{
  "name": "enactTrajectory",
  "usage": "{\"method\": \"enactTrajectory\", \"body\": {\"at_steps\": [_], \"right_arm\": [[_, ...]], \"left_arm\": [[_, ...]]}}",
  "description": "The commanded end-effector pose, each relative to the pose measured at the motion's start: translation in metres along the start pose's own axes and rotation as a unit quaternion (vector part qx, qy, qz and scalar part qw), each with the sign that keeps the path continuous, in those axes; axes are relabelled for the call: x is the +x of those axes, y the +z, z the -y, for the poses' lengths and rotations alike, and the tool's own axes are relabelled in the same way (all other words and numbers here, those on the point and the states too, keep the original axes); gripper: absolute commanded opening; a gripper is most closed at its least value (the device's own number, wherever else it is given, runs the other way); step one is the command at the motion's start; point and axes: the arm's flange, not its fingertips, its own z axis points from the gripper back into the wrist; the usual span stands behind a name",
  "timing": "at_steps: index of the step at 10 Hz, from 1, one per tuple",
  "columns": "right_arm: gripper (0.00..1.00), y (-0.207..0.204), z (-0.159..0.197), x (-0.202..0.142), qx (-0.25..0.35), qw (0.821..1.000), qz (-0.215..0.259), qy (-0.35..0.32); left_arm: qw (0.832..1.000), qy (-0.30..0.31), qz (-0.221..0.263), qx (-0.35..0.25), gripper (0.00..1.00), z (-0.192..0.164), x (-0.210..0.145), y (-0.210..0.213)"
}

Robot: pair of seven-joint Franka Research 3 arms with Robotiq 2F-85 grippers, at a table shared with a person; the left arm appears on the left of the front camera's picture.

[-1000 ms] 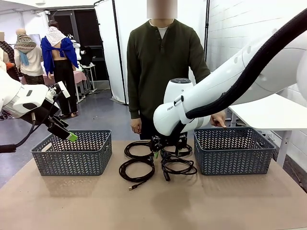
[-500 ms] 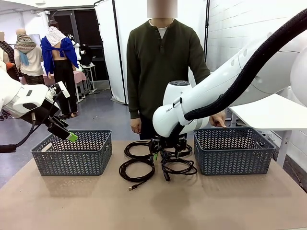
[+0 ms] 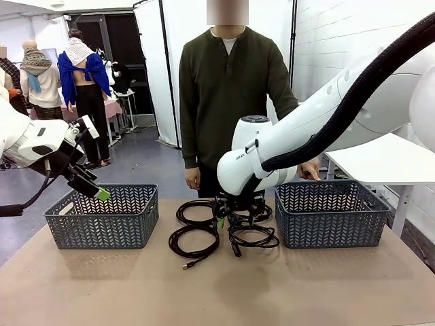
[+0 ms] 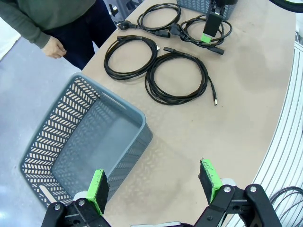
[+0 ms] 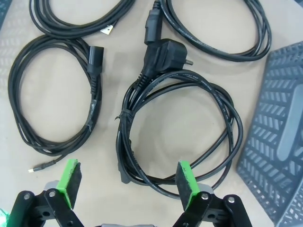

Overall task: Organize the cables according to human instructions.
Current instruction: Pick up a bundle of cables and place it in the basket indicated by the human.

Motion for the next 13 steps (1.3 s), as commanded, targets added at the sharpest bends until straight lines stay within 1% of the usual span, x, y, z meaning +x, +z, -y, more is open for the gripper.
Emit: {"method": "enactTrajectory", "body": {"at_steps": [1,9,13], "right_arm": [[1.00,-0.008,-0.008,0.007,-0.010,1.000,-0.009,-0.021],[1.00,-0.034,-0.005,0.016,-0.029,0.998,-0.025,-0.051],[1.00,-0.043,-0.005,0.019,-0.054,0.997,-0.017,-0.053]], "left_arm": [[1.000,-0.002,0.003,-0.004,1.00,-0.002,-0.002,-0.001],[1.000,-0.002,0.003,-0.004,1.00,-0.002,-0.002,-0.001],[1.000,-0.002,0.003,-0.004,1.00,-0.002,-0.002,-0.001]]}}
